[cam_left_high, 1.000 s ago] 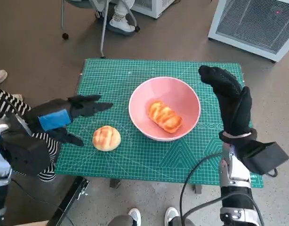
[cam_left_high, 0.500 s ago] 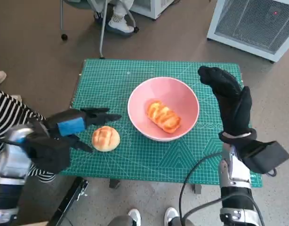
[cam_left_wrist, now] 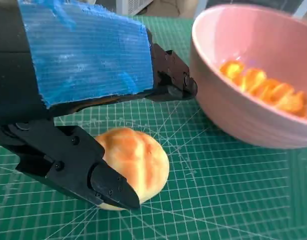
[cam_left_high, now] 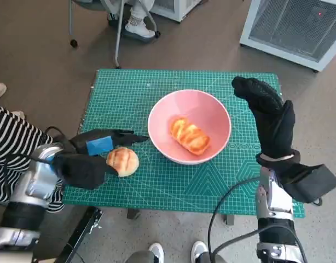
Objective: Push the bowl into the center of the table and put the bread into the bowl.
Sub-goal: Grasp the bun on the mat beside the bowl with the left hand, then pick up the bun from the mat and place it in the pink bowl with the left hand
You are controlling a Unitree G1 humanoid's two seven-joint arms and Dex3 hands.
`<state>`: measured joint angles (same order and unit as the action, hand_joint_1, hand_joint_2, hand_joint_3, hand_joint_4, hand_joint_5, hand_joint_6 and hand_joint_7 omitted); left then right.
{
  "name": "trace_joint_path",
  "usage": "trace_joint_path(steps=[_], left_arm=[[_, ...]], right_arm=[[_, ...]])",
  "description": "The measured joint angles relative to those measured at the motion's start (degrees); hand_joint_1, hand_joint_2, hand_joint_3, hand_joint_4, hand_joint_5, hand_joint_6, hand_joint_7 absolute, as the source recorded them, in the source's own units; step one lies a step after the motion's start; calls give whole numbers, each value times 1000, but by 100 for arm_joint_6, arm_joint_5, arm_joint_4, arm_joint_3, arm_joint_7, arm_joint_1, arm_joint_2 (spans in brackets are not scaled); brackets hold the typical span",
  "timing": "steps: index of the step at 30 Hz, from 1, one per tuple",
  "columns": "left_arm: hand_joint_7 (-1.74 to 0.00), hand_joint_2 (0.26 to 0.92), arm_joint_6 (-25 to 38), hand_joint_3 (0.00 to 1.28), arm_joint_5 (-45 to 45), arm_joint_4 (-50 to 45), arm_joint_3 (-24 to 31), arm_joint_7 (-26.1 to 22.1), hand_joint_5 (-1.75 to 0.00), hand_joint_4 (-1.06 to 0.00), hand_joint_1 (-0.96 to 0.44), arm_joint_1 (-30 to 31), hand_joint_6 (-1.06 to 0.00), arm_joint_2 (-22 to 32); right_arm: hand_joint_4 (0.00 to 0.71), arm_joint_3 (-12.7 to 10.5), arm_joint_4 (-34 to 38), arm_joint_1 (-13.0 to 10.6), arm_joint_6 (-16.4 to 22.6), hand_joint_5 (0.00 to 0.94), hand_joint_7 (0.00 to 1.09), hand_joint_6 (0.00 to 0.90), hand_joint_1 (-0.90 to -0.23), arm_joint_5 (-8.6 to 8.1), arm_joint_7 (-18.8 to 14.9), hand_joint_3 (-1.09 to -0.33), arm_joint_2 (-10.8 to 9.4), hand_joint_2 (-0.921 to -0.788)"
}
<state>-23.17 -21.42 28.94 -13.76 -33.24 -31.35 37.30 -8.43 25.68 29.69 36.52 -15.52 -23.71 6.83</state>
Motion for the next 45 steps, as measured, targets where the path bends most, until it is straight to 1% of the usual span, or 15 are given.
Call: trace_joint_path(steps=[1,4,6,7,9,10,12,14,15,16,19,21,27,33,45], left_arm=[[-114,786,-30,16,-66,70,-36,52,-68,-452,-10,-31,-539,-12],[-157,801,-93,21,-219,231,-133,185,-87,-535,-3,-119,-618,-19],[-234,814,-114,19,-291,288,-161,235,-90,-594,4,-162,-641,-18],[-277,818,-122,17,-307,321,-171,249,-88,-611,6,-181,-634,-18],[-495,841,-123,15,-335,371,-194,257,-124,-683,21,-215,-598,-18],[-565,849,-122,15,-341,383,-202,257,-147,-716,29,-222,-595,-18],[-634,856,-118,13,-346,393,-221,257,-209,-725,36,-227,-585,-18],[-728,868,-107,10,-347,393,-233,253,-442,-665,46,-227,-574,-17],[-942,887,-101,62,-347,393,-237,252,-558,-648,-99,-227,-578,-16],[-1063,899,-99,91,-346,393,-237,249,-804,-624,-63,-227,-569,-15],[-1190,914,-98,122,-338,386,-235,246,-1106,-607,-20,-227,-556,6],[-1209,917,-98,124,-336,384,-234,245,-1175,-613,-9,-227,-556,22],[-1175,920,-99,109,-335,384,-232,245,-1250,-646,0,-222,-572,62],[-1141,920,-94,91,-335,353,-225,245,-1246,-673,2,-211,-590,91],[-1137,920,-70,88,-322,140,-138,214,-1243,-679,2,-123,-591,146]], right_arm=[[190,-1,-12,-11,-2,6,632,1,-738,1,5,-738,1,-921],[190,-2,-43,-44,-5,5,632,1,-739,3,15,-738,1,-921],[191,-4,-64,-65,-6,6,633,1,-740,3,18,-738,1,-921],[191,-5,-73,-72,-6,6,633,1,-740,3,19,-738,2,-921],[191,-9,-86,-84,-6,5,633,1,-741,3,20,-737,5,-921],[192,-10,-89,-89,-6,5,634,2,-742,3,20,-737,8,-921],[192,-13,-92,-97,-6,6,634,3,-742,2,20,-737,11,-921],[192,-17,-92,-101,-6,6,635,6,-744,0,20,-736,12,-921],[192,-18,-92,-103,-6,5,636,6,-744,0,20,-736,12,-921],[192,-18,-92,-103,-6,5,636,7,-744,0,20,-736,12,-921],[191,-17,-88,-103,-6,4,636,7,-744,3,22,-738,12,-921],[191,-16,-86,-103,-6,4,637,6,-744,4,25,-738,11,-921],[190,-8,-86,-103,-6,3,638,4,-744,9,35,-741,5,-921],[189,-5,-79,-103,-6,3,640,1,-743,9,35,-742,2,-921],[189,-2,-68,-102,-19,2,630,-1,-743,2,34,-743,2,-921]])
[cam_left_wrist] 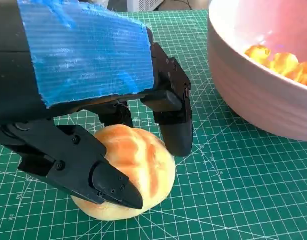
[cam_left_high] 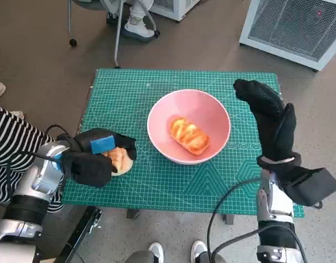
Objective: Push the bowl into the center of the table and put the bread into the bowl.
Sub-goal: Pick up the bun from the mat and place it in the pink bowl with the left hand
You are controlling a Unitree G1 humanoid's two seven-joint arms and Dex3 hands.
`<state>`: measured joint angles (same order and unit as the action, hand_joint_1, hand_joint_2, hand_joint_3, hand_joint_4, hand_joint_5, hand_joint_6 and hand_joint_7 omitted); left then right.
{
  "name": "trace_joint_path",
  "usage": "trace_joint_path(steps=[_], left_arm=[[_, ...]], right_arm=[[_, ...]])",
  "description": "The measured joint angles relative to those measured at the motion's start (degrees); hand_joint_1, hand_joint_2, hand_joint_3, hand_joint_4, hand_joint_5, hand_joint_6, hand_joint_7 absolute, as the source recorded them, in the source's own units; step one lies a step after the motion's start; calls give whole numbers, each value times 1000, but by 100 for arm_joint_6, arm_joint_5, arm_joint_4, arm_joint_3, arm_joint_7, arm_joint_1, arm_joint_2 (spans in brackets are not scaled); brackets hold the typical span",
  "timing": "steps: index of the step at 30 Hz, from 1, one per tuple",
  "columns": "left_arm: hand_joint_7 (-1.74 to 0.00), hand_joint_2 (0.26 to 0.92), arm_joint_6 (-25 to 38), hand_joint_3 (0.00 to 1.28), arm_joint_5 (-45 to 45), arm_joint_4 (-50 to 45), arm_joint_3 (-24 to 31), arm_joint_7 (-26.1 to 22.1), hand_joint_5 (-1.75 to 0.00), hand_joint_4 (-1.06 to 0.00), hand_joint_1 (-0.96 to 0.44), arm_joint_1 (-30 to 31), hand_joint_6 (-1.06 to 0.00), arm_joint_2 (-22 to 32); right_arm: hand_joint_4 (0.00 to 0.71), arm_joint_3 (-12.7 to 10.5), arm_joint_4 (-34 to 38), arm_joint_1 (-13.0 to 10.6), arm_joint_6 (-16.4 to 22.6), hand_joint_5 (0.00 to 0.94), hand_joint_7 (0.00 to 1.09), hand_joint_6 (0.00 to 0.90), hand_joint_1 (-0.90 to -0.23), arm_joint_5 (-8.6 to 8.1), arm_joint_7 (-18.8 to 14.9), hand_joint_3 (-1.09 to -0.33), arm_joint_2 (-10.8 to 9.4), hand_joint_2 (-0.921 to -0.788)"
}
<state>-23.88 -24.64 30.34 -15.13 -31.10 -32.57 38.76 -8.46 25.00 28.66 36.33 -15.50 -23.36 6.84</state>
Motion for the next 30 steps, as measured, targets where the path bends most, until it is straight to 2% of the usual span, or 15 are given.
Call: trace_joint_path(steps=[8,16,30], left_arm=[[-1163,920,112,100,156,-359,146,-168,-1252,-652,2,30,-587,106],[-1163,920,566,106,492,-1258,531,-450,-1267,-629,2,28,-596,255],[-1197,920,800,120,1043,-2316,1065,-451,-1270,-601,2,-216,-590,239]], right_arm=[[187,-1,-7,-1,-53,1,626,-1,-743,-9,-4,-746,0,-921],[190,-10,-1,0,-62,2,628,-1,-744,-16,-22,-742,7,-921],[188,-12,9,0,-60,1,628,-1,-739,-16,-25,-744,7,-921]])
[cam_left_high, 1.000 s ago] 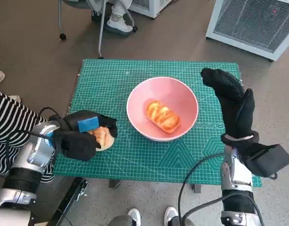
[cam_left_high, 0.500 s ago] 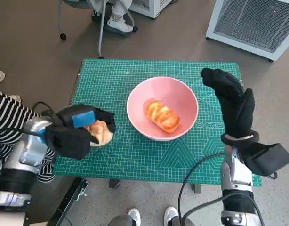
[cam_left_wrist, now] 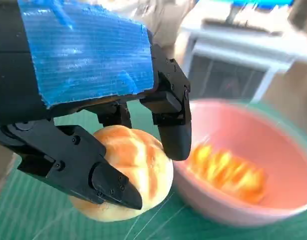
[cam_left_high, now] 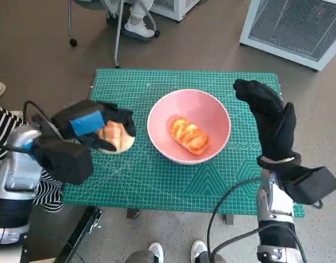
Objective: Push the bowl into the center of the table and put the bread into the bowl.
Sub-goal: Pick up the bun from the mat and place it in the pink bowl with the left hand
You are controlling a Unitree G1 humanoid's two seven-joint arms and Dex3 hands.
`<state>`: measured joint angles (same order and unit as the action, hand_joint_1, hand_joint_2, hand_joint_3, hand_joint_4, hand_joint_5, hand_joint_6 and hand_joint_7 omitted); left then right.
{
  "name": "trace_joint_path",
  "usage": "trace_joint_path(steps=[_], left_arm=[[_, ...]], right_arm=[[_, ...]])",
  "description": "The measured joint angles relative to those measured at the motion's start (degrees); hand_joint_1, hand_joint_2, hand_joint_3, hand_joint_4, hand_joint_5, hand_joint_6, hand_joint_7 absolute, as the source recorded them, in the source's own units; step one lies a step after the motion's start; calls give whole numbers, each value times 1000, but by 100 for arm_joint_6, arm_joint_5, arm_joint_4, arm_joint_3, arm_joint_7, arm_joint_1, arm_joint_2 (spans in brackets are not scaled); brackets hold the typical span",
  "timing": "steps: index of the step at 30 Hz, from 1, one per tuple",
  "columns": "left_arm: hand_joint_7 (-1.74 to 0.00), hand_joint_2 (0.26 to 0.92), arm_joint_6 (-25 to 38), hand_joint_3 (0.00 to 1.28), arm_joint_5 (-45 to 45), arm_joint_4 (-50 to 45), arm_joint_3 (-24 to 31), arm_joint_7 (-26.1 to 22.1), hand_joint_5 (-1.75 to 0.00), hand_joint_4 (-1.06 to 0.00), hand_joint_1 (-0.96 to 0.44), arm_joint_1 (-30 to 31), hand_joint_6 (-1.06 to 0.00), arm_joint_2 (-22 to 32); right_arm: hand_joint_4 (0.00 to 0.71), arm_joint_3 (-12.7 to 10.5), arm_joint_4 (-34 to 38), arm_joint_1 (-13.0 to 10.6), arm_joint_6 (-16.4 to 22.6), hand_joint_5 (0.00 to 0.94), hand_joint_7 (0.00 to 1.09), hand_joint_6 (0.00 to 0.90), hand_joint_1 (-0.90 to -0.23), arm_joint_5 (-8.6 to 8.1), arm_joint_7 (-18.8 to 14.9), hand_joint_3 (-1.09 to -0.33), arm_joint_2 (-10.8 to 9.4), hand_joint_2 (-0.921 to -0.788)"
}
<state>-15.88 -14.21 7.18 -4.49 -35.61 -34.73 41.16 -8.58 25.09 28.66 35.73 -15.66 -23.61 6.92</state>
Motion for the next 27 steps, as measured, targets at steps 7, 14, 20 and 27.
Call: trace_joint_path(steps=[7,14,20,27], left_arm=[[-1236,920,226,137,86,-379,48,77,-1273,-579,2,-339,-573,-186],[-1253,920,614,160,-73,-543,-118,121,-1312,-554,1,-913,-547,-467],[-1232,920,756,121,-103,-306,-404,113,-1239,-608,2,-1476,-580,-876],[-1238,920,677,104,-133,619,-849,15,-1189,-631,2,-2153,-595,-1364]], right_arm=[[189,-3,3,0,15,1,628,-1,-739,4,0,-744,0,-921],[189,-8,22,0,26,1,629,-1,-739,6,0,-744,3,-921],[189,-9,22,0,31,1,628,-1,-739,7,1,-744,6,-921],[190,-5,1,-11,34,2,630,-1,-740,9,2,-742,0,-921]])
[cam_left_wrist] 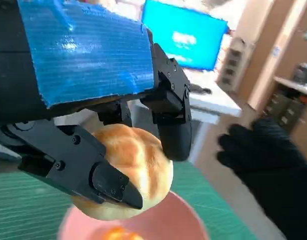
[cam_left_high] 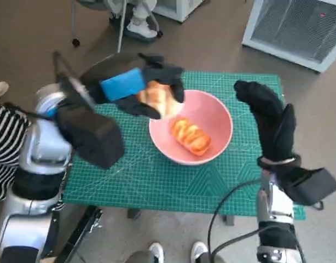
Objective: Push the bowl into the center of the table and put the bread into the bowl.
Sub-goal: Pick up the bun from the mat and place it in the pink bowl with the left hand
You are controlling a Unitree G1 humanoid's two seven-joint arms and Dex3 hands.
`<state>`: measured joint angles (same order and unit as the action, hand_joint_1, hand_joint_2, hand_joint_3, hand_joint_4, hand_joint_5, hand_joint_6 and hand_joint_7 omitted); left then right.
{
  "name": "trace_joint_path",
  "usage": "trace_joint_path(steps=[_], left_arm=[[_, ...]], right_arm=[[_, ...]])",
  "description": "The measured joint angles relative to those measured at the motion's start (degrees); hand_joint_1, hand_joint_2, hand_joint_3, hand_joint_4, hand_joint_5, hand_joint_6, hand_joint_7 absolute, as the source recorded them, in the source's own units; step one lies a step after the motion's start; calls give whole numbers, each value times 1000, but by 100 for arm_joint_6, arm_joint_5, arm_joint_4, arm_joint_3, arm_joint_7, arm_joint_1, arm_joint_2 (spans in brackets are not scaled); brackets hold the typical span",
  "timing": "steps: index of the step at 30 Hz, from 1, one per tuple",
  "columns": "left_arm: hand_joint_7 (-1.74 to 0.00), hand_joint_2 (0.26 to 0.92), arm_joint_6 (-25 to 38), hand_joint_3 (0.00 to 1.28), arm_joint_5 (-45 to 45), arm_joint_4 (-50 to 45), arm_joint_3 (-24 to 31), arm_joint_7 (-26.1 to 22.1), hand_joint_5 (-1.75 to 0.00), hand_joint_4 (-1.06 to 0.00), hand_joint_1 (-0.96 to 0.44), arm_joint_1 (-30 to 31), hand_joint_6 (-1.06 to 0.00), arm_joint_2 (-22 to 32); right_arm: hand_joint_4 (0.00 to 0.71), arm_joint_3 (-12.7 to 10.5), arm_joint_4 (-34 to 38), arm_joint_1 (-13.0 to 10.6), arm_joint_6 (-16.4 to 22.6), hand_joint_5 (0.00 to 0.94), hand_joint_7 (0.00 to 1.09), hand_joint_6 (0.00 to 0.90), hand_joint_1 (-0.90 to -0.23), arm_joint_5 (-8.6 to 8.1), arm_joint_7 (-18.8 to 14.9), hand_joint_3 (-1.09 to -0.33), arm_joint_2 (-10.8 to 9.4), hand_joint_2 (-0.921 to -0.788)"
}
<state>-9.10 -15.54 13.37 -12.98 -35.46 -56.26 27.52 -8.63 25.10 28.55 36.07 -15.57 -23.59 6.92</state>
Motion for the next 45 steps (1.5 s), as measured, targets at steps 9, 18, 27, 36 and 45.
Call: trace_joint_path(steps=[9,18,27,36,45], left_arm=[[-1239,920,-609,102,-246,1816,-432,162,-1182,-647,1,-674,-584,-591],[-933,860,-1099,122,-722,3361,-793,611,-858,-524,-37,-1056,-450,-1015],[-320,821,-1036,19,-1176,4261,-1195,755,-45,-281,-91,-1141,-283,-1331],[-179,810,-883,5,-1147,4435,-1150,640,-2,-149,-81,-1147,-224,-1354],[-133,794,-1470,1,-265,4444,-422,295,0,-104,-165,-1116,-212,-1218]], right_arm=[[194,-30,-33,-63,0,3,632,2,-745,-5,0,-736,34,-921],[197,-69,-44,-77,-3,4,631,9,-745,-25,0,-728,99,-921],[191,-117,-106,-79,-26,1,624,19,-752,-55,0,-722,106,-921],[191,-162,-120,-77,-64,0,615,27,-751,-116,-1,-717,107,-921],[192,-204,-136,-55,-80,1,604,36,-757,-200,0,-712,124,-921]])
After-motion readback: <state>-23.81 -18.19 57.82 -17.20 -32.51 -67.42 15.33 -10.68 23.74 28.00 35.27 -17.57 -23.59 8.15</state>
